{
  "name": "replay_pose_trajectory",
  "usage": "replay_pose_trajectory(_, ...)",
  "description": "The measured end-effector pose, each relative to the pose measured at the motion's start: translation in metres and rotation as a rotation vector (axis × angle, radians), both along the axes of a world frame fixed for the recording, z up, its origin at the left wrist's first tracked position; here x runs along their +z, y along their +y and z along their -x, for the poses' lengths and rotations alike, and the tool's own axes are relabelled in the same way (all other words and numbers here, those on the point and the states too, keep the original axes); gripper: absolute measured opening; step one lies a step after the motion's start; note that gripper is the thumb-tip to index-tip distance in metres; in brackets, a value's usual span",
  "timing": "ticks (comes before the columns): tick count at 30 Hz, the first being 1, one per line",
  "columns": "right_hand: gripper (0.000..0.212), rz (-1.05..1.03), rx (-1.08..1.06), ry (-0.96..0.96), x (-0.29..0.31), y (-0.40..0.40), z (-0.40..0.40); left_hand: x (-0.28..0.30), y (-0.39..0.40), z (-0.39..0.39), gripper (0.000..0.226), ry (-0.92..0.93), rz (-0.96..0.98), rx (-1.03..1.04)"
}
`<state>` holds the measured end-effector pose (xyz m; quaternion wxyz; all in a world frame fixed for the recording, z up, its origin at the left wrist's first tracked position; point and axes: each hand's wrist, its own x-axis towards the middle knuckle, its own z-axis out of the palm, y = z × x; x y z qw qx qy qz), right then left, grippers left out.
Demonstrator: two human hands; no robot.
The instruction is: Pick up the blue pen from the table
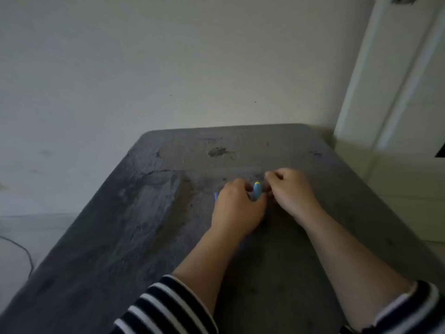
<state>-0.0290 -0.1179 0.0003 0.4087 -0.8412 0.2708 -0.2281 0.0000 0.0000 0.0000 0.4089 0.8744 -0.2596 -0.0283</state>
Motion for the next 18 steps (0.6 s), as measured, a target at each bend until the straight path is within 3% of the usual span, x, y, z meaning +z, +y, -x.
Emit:
replay_pose_trajectory(4, 0.036, 0.050, -0.005, 0.109, -0.0035, -0.0021, 0.0017, -0.0018, -0.0002, 0.0019, 0.037, -0.019, -0.143, -0.023)
replay_pose_trajectory(9, 0.036, 0.051, 0.006, 0.097, -0.0068, -0.0025, 0.0006, -0.0055, -0.0034, 0.0020, 0.041, -0.047, -0.241, 0.007)
replay_pose_trajectory(15, 0.030, -0.041, 0.049, 0.074, -0.0072, -0.0011, 0.0006, -0.0021, -0.0020, 0.0000, 0.029, 0.011, -0.193, 0.025)
replay_pose_trajectory(18, 0.025, -0.190, 0.065, 0.018, -0.0077, -0.0005, 0.0000, 0.0033, 0.0001, 0.0010, 0.025, 0.072, -0.111, 0.033)
